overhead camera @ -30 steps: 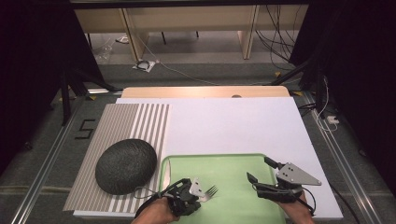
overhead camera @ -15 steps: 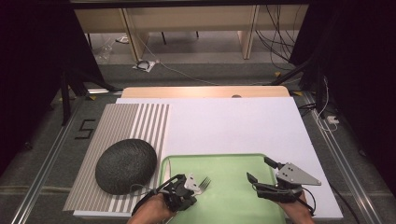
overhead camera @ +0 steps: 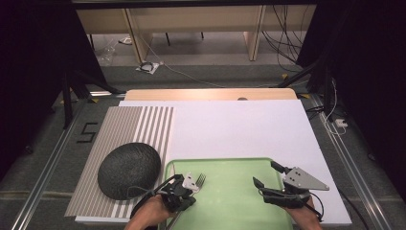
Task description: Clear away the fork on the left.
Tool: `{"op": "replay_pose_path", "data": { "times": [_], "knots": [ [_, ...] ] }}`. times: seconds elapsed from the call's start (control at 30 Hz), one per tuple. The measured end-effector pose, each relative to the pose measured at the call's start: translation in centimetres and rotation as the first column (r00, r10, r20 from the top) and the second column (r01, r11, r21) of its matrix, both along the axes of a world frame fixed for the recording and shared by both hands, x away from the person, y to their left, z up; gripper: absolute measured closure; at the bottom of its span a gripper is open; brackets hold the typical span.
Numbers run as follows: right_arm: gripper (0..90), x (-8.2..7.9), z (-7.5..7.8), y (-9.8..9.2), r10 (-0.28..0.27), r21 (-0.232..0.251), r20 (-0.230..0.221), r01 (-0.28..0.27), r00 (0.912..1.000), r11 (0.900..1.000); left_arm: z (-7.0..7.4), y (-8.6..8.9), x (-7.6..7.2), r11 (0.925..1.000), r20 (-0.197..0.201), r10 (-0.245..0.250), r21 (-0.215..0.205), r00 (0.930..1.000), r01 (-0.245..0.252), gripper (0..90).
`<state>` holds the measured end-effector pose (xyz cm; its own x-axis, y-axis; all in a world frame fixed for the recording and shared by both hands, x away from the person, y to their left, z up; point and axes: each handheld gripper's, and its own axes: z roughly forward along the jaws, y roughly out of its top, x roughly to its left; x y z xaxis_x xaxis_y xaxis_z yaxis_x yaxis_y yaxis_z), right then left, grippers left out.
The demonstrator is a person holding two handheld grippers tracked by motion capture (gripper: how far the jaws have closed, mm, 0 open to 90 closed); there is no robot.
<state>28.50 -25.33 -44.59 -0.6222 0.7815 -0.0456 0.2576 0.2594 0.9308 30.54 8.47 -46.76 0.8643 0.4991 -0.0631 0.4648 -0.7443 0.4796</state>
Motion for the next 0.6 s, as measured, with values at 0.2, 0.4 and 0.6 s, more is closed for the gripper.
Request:
{"op": "replay_pose_path", "data": {
  "times": [0.2, 0.4, 0.6],
  "knots": [
    [20.9, 0.0, 0.0, 0.0, 0.0, 0.001, 0.0, 0.0, 1.0, 1.0, 0.0, 0.6, 0.3, 0.9998, -0.003, 0.018, -0.002, 0.9998, -0.018, 89.5],
    [20.9, 0.0, 0.0, 0.0, -0.001, 0.001, -0.002, 0.001, 1.0, 1.0, 0.0, 1.3, 0.6, 0.9991, -0.002, 0.042, -0.003, 0.9991, -0.042, 89.5],
    [20.9, 0.0, 0.0, 0.0, -0.002, 0.002, -0.002, 0.002, 1.0, 1.0, -0.1, 2.0, 0.8, 0.9979, -0.003, 0.064, -0.004, 0.9979, -0.064, 89.5]
  ]
}}
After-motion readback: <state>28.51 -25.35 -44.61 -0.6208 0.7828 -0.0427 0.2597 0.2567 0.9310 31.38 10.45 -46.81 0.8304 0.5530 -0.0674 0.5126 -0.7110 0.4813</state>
